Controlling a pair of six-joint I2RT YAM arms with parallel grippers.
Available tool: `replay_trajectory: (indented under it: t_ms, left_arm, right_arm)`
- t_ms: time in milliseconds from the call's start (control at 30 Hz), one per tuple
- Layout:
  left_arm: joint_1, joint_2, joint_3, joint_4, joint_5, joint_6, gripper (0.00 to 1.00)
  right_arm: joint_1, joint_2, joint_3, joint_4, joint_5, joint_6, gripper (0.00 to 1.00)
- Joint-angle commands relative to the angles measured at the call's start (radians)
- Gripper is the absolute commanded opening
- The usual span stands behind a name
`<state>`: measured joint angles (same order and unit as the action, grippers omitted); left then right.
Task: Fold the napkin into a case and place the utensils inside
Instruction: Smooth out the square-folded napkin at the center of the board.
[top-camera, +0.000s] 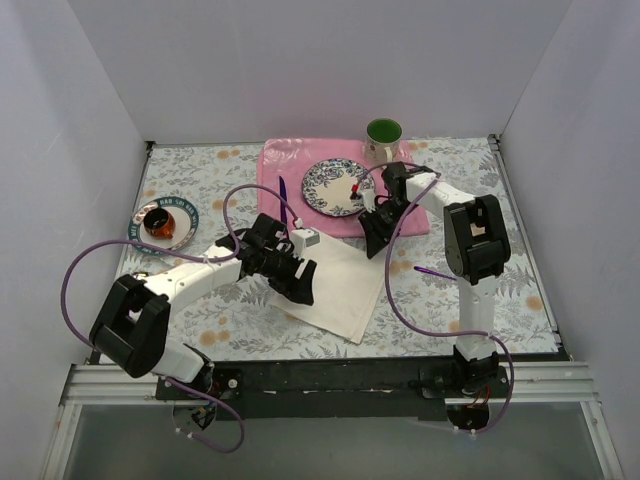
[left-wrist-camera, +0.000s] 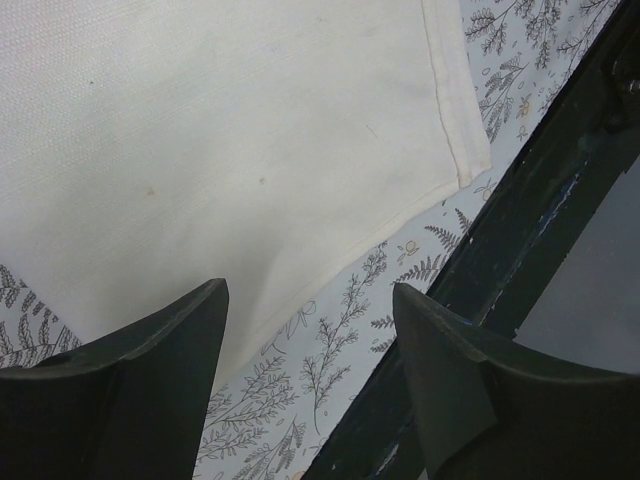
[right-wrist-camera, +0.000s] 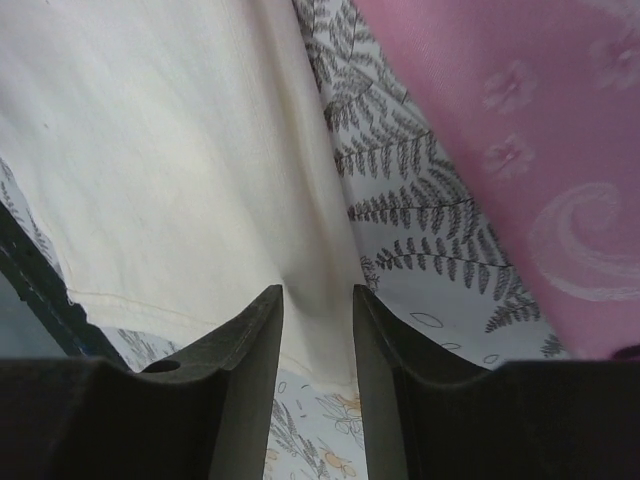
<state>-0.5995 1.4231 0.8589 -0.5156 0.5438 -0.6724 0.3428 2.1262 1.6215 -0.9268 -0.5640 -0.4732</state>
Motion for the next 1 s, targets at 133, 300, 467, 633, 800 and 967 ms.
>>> replay_trajectory:
  t_ms: [133, 300, 467, 633, 800, 967]
  left_arm:
    - [0.024, 0.028, 0.02, 0.012, 0.054, -0.018, 0.65]
    - [0.032, 0.023, 0.023, 0.005, 0.059, -0.016, 0.64]
    - [0.038, 0.034, 0.032, 0.005, 0.054, 0.002, 0.64]
    - [0.052, 0.069, 0.054, -0.001, 0.132, -0.006, 0.64]
    - [0.154, 0.129, 0.107, -0.04, 0.455, -0.017, 0.62]
    - [0.187, 0.142, 0.112, -0.058, 0.649, -0.065, 0.6]
  right_arm:
    - [0.007, -0.074, -0.181, 0.025, -0.001, -0.05, 0.35]
    - [0.007, -0.138, -0.287, 0.037, 0.0, -0.054, 0.18]
    - [0.007, -0.238, -0.44, 0.006, -0.04, -0.07, 0.17]
    - [0.009, -0.328, -0.531, -0.062, -0.051, -0.114, 0.2]
    - [0.009, -0.354, -0.502, -0.104, -0.067, -0.136, 0.37]
    - [-0.031, -0.358, -0.26, -0.113, -0.126, -0.101, 0.43]
